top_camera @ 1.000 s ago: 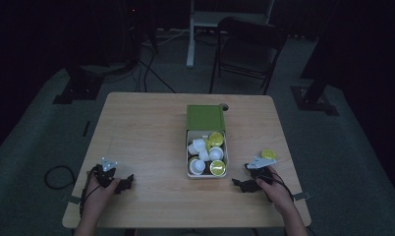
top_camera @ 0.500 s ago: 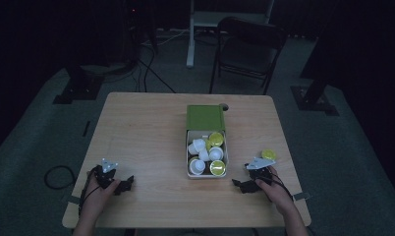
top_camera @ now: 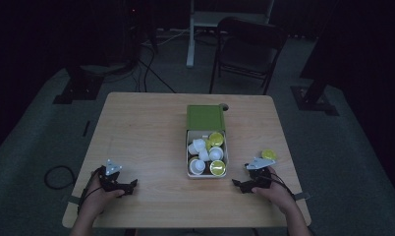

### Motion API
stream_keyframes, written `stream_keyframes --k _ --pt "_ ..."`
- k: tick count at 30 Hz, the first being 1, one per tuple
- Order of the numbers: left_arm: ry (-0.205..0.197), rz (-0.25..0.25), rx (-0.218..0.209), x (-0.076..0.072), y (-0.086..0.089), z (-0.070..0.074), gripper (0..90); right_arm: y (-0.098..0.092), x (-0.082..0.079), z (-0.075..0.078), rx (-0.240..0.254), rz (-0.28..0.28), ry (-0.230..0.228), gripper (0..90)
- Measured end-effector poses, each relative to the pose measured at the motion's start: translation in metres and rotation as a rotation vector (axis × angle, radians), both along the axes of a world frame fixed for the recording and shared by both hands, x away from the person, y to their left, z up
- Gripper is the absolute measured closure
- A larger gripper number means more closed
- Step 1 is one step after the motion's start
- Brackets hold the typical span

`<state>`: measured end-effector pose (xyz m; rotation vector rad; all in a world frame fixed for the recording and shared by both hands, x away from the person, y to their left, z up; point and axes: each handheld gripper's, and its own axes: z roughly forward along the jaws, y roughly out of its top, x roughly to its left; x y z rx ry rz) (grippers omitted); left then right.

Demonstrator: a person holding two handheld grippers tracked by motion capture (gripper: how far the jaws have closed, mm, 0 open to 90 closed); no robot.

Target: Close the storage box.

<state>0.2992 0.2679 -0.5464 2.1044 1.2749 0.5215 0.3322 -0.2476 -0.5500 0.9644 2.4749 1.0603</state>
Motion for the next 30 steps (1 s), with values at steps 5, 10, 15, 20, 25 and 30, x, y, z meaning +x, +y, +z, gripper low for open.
stream_keyframes --k 5,10,15,20,25,30 --pt "0.003 -0.05 0.002 -0.001 -0.009 0.0 0.2 0.0 0.0 0.0 0.001 -0.008 0.0 13.2" --pt "-0.007 -0.103 -0.015 -0.002 -0.021 0.005 0.2 -0.001 -0.001 0.004 0.015 -0.018 0.003 13.6" --pt "-0.048 -0.176 -0.045 -0.001 -0.033 0.008 0.2 -0.004 -0.002 0.012 0.048 -0.026 -0.017 13.6" --pt "-0.064 -0.222 -0.07 0.001 -0.046 0.011 0.2 -0.007 -0.002 0.018 0.072 -0.038 -0.036 13.6" --pt "-0.072 -0.265 -0.094 0.002 -0.06 0.013 0.2 -0.006 -0.003 0.02 0.07 -0.038 -0.035 13.6" --pt "-0.089 -0.294 -0.111 0.004 -0.071 0.015 0.3 -0.005 -0.004 0.024 0.096 -0.037 -0.046 13.6"
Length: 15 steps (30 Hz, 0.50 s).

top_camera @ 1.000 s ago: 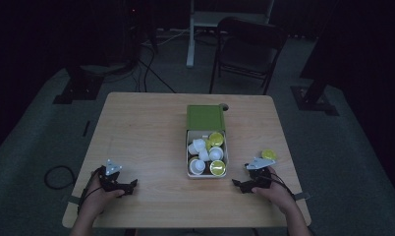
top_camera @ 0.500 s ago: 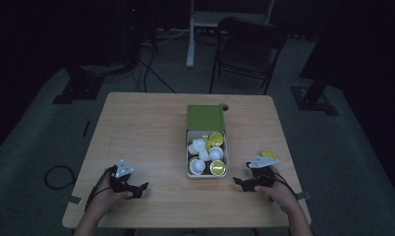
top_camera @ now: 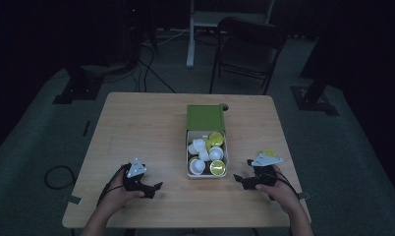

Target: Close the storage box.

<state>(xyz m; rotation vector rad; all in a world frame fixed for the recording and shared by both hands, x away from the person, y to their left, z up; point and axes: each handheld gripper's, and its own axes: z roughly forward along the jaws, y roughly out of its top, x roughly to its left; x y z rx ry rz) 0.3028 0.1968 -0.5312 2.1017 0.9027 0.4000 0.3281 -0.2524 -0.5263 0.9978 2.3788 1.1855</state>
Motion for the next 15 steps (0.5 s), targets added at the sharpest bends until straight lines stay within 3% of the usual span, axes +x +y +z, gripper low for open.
stream_keyframes --k 15 --pt "-0.066 -0.09 -0.042 0.008 -0.034 0.01 2.2 0.007 0.0 0.013 0.047 0.024 -0.018 13.7"
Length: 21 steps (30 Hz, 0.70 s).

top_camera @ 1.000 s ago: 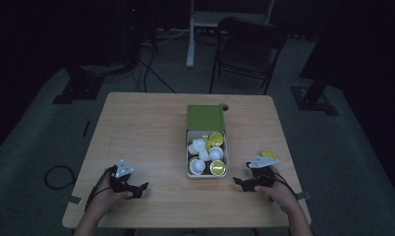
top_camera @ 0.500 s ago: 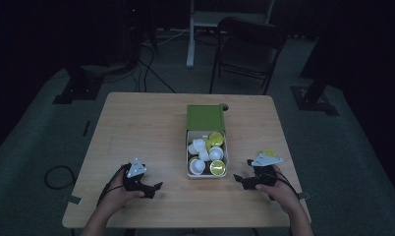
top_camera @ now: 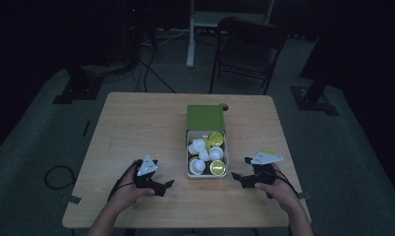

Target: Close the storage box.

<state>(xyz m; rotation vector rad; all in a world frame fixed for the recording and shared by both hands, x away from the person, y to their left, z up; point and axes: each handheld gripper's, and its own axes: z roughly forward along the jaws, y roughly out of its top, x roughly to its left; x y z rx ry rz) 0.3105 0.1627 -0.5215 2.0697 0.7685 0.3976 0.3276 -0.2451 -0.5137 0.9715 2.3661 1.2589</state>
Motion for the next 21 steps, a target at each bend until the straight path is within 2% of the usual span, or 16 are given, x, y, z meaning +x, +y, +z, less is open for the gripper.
stream_keyframes --k 2,9,10,12,13,18,21 --pt "-0.006 -0.009 -0.002 0.001 -0.006 0.002 5.7 0.001 -0.001 0.003 0.008 0.009 -0.006 13.7" --pt "-0.022 -0.027 -0.011 0.007 -0.02 0.007 5.7 0.005 -0.003 0.014 0.041 0.028 -0.025 13.7" --pt "-0.029 -0.025 -0.022 0.01 -0.023 0.01 5.7 0.006 -0.003 0.015 0.048 0.03 -0.027 13.7" --pt "-0.038 -0.026 -0.037 0.012 -0.027 0.012 5.7 0.009 -0.002 0.021 0.091 0.041 -0.034 13.7" --pt "-0.041 -0.026 -0.044 0.013 -0.029 0.013 5.7 0.01 -0.002 0.022 0.096 0.043 -0.034 13.7" --pt "-0.052 -0.021 -0.047 0.018 -0.036 0.013 5.8 0.013 0.0 0.024 0.09 0.049 -0.039 13.7" --pt "-0.051 -0.019 -0.064 0.02 -0.038 0.014 5.8 0.015 0.002 0.025 0.091 0.049 -0.043 13.7"
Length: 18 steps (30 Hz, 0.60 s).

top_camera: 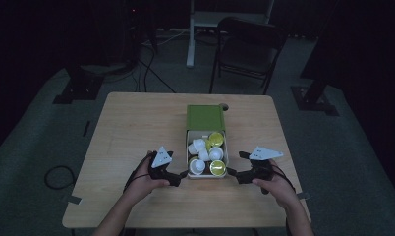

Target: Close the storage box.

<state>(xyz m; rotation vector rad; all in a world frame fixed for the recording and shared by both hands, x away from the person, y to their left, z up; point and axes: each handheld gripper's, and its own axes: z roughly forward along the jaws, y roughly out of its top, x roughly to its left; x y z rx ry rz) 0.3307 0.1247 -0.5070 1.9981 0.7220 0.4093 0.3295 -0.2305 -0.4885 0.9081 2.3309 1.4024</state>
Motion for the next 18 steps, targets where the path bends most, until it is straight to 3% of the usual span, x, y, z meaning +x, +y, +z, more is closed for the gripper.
stream_keyframes --k 13,18 --pt "-0.009 0.013 -0.017 0.009 -0.002 0.005 5.7 0.005 0.008 -0.001 -0.013 -0.014 -0.007 13.7" --pt "-0.012 0.012 -0.017 0.012 -0.003 0.006 5.7 0.004 0.013 -0.004 -0.023 -0.044 0.003 13.6"
